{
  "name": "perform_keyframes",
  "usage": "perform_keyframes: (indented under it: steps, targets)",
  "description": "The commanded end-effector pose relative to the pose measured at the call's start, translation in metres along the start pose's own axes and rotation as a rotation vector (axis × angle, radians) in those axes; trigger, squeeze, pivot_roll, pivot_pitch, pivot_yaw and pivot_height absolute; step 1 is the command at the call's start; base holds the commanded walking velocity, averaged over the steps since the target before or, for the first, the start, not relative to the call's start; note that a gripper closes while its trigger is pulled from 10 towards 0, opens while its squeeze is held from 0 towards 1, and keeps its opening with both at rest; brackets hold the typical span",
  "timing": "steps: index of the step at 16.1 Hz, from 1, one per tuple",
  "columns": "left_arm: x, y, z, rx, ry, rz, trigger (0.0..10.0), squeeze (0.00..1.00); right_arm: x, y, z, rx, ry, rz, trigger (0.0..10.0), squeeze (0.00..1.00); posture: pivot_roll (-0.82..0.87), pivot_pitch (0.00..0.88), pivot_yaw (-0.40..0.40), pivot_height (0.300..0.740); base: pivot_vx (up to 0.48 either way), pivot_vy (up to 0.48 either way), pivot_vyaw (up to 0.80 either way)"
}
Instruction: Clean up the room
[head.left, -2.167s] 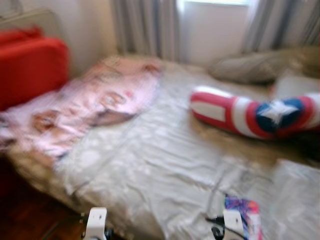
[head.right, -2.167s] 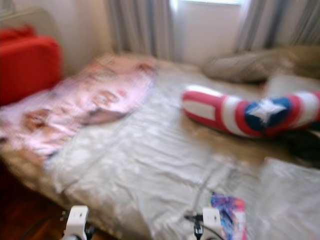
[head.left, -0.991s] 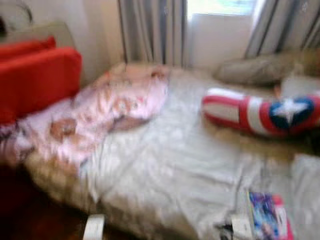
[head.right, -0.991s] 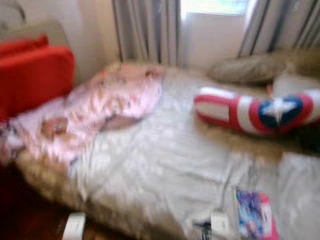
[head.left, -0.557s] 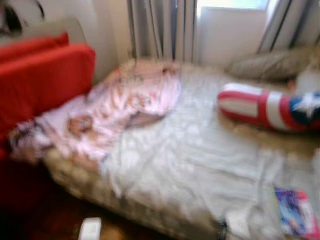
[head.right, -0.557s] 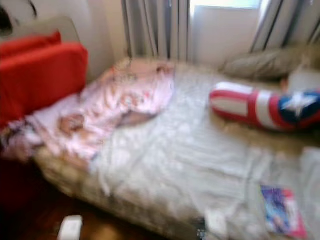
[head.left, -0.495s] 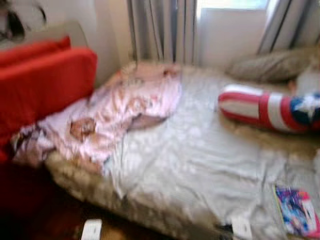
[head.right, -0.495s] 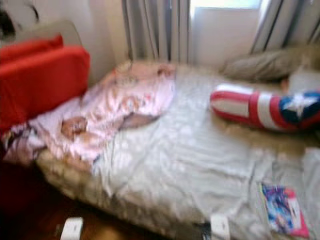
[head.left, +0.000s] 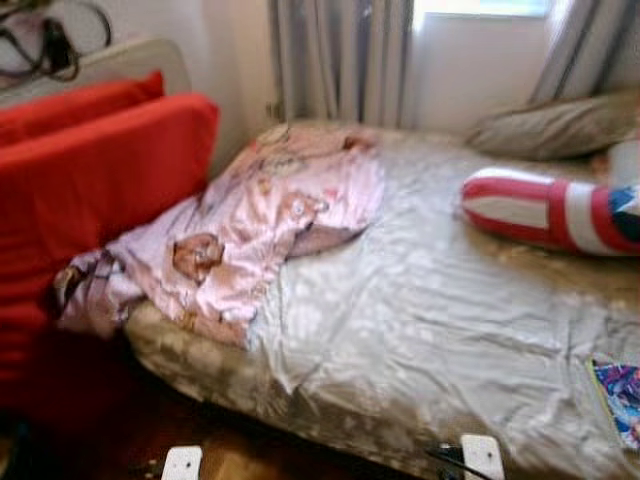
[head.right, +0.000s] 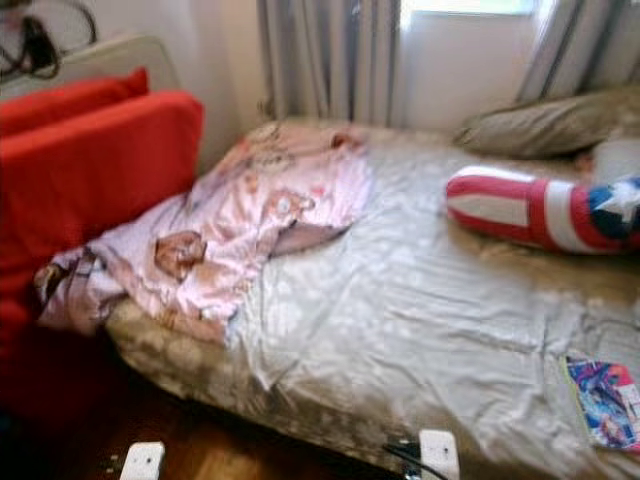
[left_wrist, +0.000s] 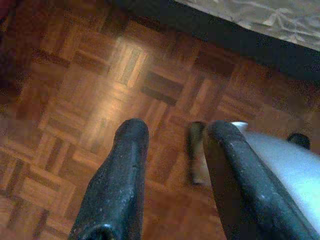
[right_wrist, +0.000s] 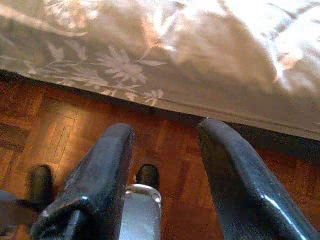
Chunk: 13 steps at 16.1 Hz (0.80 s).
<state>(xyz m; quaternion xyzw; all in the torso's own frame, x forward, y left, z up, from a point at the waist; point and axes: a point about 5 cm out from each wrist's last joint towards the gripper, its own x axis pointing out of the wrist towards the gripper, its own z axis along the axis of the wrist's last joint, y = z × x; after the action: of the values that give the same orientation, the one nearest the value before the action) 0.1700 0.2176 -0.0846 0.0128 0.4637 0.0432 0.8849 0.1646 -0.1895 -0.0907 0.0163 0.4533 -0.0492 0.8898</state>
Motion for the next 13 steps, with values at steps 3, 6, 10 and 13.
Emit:
perform_keyframes:
  steps: [3,6,10,13]
  targets:
    - [-0.0016,0.0061,-0.0053,0.005,0.019,0.016,10.0,0.00,0.0016,0.0102,0.0049,-0.005,-0.012,0.028,10.0,0.00,0.06,0.000,-0.005,0.740,0.000,0.372,0.00]
    - [-0.0016,0.0055,-0.0057,0.005,0.019,0.014,10.0,0.00,0.0014,0.0104,0.0037,-0.009,-0.008,0.031,10.0,0.00,0.06,0.000,-0.006,0.740,0.000,0.371,0.00]
    - [-0.0016,0.0071,-0.0047,0.001,0.017,0.018,10.0,0.00,0.0016,0.0112,0.0049,-0.008,-0.011,0.033,10.0,0.00,0.06,0.000,0.002,0.740,0.000,0.372,0.00]
    - [-0.0016,0.0078,-0.0044,0.001,0.016,0.021,10.0,0.00,0.0018,0.0118,0.0057,-0.002,-0.013,0.033,10.0,0.00,0.06,0.000,0.005,0.740,0.000,0.372,0.00]
